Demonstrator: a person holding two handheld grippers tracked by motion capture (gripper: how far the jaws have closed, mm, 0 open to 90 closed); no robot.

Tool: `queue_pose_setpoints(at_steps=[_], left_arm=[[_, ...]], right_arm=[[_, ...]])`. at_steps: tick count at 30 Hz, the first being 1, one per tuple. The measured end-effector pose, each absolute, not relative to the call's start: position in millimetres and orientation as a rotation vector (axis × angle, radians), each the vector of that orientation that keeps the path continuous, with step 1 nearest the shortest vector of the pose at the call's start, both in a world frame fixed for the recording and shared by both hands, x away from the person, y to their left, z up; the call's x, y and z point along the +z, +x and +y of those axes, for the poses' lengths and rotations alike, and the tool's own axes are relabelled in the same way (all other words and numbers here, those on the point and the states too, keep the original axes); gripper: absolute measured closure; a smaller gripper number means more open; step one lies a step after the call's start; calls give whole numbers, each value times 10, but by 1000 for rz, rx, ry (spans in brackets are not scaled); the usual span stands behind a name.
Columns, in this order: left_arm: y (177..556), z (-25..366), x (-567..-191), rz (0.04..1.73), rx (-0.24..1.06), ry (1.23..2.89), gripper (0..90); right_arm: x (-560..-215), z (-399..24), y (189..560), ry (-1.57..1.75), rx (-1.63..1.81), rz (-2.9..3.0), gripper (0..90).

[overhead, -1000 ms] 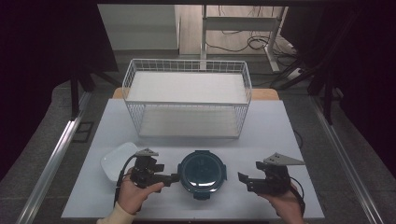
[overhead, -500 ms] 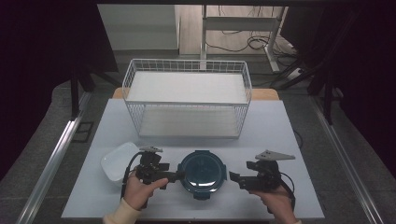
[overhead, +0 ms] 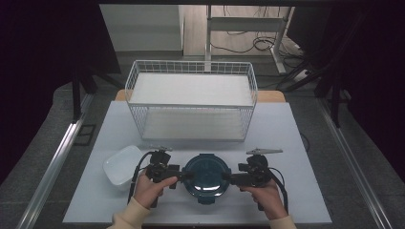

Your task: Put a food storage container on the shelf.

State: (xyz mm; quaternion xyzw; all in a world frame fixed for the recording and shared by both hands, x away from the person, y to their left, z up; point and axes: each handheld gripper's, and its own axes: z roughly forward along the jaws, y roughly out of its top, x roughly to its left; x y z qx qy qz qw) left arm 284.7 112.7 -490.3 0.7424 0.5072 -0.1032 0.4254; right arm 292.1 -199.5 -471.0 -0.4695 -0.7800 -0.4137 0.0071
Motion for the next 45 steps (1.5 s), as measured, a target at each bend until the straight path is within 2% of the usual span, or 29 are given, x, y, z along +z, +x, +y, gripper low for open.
queue_pose_setpoints(at_steps=[6,24,26,28,31,38,42,45], left_arm=[[2850,1111,-4925,1275,-264,1867,107],[2904,1030,-5016,1275,-340,1868,106],[2918,1024,-5044,1280,-356,1873,109],[2935,1028,-5110,1285,-426,1829,115],[2945,1011,-5157,1300,-431,1831,101],[2945,981,-5171,1288,-463,1814,132],[2931,1016,-5145,1288,-447,1817,173],[2917,1030,-5121,1310,-434,1804,218]], right_arm=[[-4773,-1998,2930,-1471,-1304,-2366,104],[-4934,-1891,2939,-1470,-1215,-2303,93],[-4949,-1881,2943,-1467,-1212,-2293,94],[-4964,-1870,2947,-1464,-1210,-2282,94],[-4989,-1853,2955,-1463,-1200,-2260,94],[-5048,-1827,2982,-1462,-1192,-2193,112],[-5066,-1823,2982,-1474,-1181,-2151,145],[-5041,-1856,2982,-1513,-1175,-2117,205]])
